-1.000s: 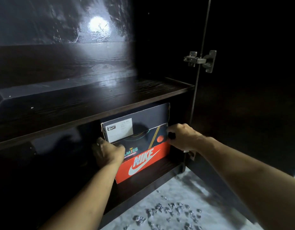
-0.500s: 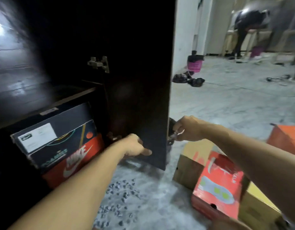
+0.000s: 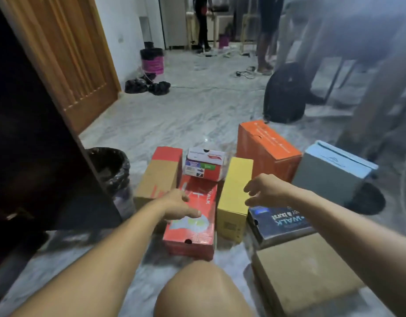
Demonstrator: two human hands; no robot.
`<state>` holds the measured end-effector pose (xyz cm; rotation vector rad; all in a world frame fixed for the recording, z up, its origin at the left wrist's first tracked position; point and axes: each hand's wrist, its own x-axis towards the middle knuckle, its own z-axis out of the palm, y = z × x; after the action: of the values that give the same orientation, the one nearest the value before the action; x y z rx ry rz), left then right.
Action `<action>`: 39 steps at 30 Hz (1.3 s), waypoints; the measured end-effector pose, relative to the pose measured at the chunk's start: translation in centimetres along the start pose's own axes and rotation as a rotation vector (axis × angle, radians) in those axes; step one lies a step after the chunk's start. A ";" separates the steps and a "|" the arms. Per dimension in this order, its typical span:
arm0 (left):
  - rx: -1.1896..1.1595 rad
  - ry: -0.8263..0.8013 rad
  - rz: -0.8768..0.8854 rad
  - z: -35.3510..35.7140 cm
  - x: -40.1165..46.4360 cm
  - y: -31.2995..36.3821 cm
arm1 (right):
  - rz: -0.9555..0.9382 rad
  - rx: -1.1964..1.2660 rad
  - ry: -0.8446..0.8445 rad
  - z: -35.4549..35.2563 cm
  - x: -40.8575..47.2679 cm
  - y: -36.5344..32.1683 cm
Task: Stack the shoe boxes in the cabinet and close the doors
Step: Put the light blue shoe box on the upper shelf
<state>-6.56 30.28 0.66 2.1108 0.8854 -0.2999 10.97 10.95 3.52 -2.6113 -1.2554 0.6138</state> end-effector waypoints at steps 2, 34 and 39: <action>-0.021 -0.044 0.009 1.9 1.0 1.1 | 0.065 0.017 0.006 0.4 -0.4 3.2; 0.232 0.173 0.548 12.7 26.2 26.2 | 0.617 0.107 0.738 -6.0 11.7 25.8; 0.146 0.054 0.643 15.5 26.4 30.5 | 0.986 0.170 0.814 -6.9 10.0 30.2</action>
<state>34.77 18.47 -3.96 2.4176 0.1816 0.0315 40.84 -0.11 -3.14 -2.6936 0.3250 -0.2601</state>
